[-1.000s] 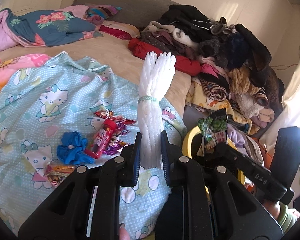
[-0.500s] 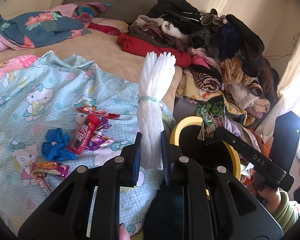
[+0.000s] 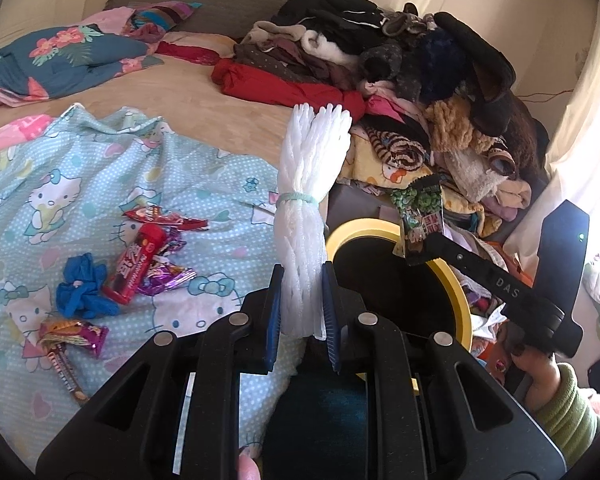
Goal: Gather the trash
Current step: 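Lift both held items and carry them over the yellow-rimmed bin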
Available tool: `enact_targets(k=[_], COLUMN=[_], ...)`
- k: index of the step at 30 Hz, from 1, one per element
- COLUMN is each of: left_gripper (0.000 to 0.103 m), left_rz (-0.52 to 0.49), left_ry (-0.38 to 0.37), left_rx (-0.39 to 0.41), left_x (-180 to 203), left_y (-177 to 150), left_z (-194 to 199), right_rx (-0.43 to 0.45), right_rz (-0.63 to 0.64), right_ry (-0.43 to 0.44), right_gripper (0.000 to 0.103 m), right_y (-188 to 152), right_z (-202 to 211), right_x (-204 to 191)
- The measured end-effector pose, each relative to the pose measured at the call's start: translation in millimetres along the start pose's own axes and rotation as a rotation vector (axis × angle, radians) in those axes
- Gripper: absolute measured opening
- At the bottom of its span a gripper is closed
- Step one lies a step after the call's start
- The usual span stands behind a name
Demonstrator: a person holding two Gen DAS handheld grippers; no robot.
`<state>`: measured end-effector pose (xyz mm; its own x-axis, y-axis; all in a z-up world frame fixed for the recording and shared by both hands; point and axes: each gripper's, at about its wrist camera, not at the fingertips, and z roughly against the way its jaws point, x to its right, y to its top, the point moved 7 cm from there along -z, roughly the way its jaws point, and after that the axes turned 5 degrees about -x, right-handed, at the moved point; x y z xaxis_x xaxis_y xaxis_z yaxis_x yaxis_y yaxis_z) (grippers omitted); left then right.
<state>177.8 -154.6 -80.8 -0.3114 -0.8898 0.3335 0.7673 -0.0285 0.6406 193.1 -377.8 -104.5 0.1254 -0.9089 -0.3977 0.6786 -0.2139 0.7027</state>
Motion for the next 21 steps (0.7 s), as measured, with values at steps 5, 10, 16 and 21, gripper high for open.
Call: enact_targets(k=[5, 10, 16, 21], left_gripper=[0.013, 0.013, 0.013, 0.013], left_rz=[-0.019, -0.038, -0.059, -0.078], left_ry=[-0.010, -0.020, -0.030, -0.041], left_rx=[-0.013, -0.027, -0.042, -0.057], left_x=[10, 20, 30, 43], left_y=[-2, -5, -8, -11], left_z=[-6, -13, -20, -29], right_rx=[0.007, 0.008, 0.010, 0.010], right_rz=[-0.018, -0.038, -0.060, -0.079], right_ry=[-0.020, -0.040, -0.063, -0.082], right_gripper=[0.012, 0.012, 0.012, 0.012], right_y=[2, 2, 3, 3], right_z=[3, 5, 7, 7], right_x=[12, 24, 39, 51])
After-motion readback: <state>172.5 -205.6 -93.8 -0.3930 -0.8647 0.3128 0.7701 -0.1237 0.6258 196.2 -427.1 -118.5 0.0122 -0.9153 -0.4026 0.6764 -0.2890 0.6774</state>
